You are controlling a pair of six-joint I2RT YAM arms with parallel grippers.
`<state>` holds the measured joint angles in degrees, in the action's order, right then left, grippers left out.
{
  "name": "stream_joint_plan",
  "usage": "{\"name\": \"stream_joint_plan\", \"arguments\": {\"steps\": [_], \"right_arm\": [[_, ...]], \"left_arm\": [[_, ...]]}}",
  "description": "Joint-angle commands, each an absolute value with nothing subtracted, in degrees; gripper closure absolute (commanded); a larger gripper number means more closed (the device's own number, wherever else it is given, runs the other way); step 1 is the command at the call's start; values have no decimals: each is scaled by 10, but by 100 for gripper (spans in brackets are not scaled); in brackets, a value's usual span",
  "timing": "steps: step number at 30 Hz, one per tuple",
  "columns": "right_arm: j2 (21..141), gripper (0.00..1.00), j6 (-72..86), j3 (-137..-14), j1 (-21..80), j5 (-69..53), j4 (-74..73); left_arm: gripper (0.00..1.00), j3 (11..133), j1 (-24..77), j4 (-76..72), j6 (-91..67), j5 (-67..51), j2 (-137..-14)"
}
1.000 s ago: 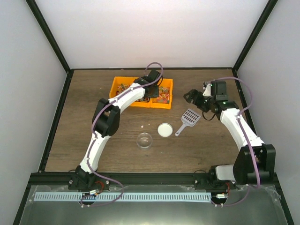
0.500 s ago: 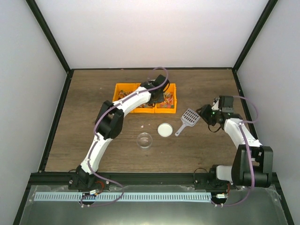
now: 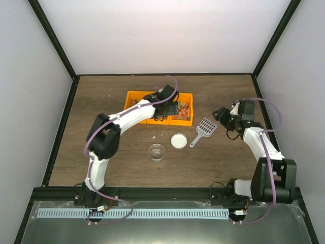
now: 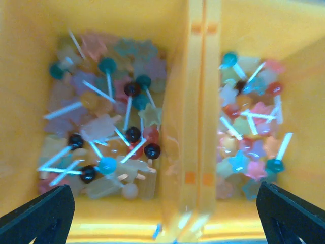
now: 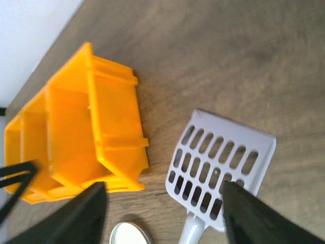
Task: Pack the candies
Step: Move the storage box to the center of the board, then pick up the spatula from the center of the board.
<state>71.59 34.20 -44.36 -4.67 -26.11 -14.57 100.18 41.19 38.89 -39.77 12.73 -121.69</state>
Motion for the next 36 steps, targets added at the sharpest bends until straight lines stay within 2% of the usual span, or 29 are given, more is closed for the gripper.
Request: {"name": "stream_joint_plan", "arguments": {"steps": [1,3,4,5,15,36], "right_arm": [[719,26,317,-471,17,-189,-175],[741,8,325,-512,69,-96,-249],[758,1,334,-530,91,-60,-281],[771,0,346,-541,109,-32,-302],[865,0,427,-562,173,35,-365],[1024,0,501,-665,186,106,-405]], "left_arm": [[0,914,421,304,-348,190,-1071],[0,847,418,272,-347,195,-1017],[0,826,415,262,-349,195,-996],[0,812,412,257,-354,195,-981],[0,774,412,308,-363,210,-962],[0,768,412,340,-342,255,-960]]}}
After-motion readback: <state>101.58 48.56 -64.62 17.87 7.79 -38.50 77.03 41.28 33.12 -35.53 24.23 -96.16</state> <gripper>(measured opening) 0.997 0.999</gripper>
